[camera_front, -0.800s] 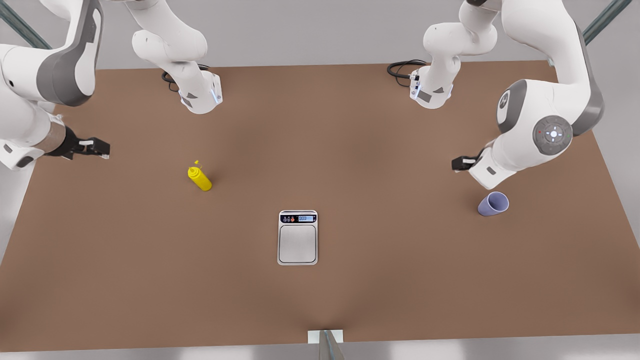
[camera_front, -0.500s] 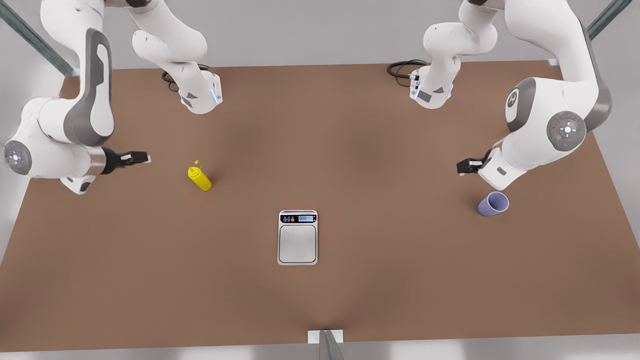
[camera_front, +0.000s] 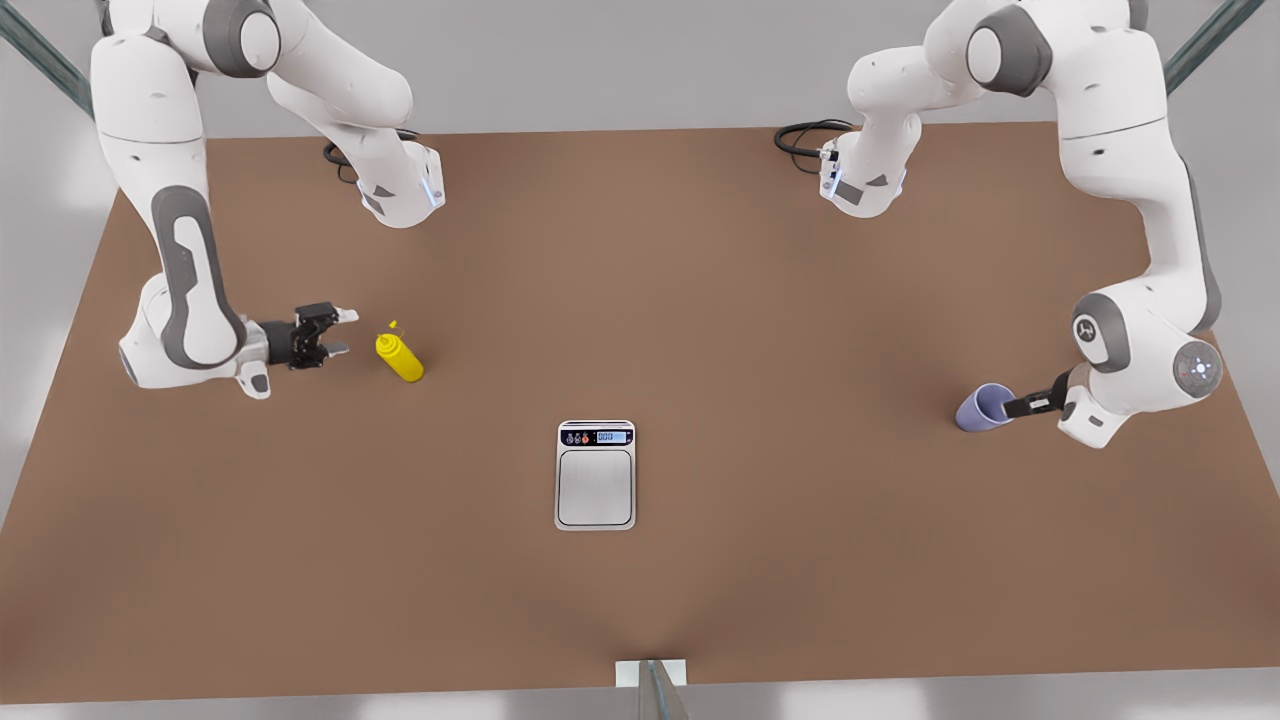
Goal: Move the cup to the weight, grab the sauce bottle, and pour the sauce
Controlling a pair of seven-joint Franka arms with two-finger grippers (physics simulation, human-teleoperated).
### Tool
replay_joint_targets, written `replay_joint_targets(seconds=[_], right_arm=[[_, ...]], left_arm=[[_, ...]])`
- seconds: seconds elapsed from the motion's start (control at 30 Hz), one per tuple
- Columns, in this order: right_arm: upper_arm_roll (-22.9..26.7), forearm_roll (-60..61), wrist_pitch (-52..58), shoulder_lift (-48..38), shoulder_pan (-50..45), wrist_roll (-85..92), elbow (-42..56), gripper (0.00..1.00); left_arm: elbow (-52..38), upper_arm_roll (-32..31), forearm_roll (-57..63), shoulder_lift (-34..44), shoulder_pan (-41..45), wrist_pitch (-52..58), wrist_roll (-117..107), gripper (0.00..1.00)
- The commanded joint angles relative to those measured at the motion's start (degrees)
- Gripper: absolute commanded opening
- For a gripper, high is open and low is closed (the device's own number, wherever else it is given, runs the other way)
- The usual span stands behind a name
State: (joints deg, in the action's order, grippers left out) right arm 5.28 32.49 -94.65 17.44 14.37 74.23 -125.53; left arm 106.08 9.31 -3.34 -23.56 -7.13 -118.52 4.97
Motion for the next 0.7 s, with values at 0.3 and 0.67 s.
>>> replay_joint_targets(seconds=[0.3,0.67], right_arm=[[0.0,12.33,-5.98,3.3,6.28,91.09,-3.58,1.0],[-0.62,21.12,-4.93,9.54,5.84,96.36,-5.51,1.0]], left_arm=[[6.25,0.35,-0.08,-3.16,-1.13,-6.81,14.72,0.7],[3.88,-2.72,-5.71,-0.35,-0.25,-6.73,13.23,0.21]])
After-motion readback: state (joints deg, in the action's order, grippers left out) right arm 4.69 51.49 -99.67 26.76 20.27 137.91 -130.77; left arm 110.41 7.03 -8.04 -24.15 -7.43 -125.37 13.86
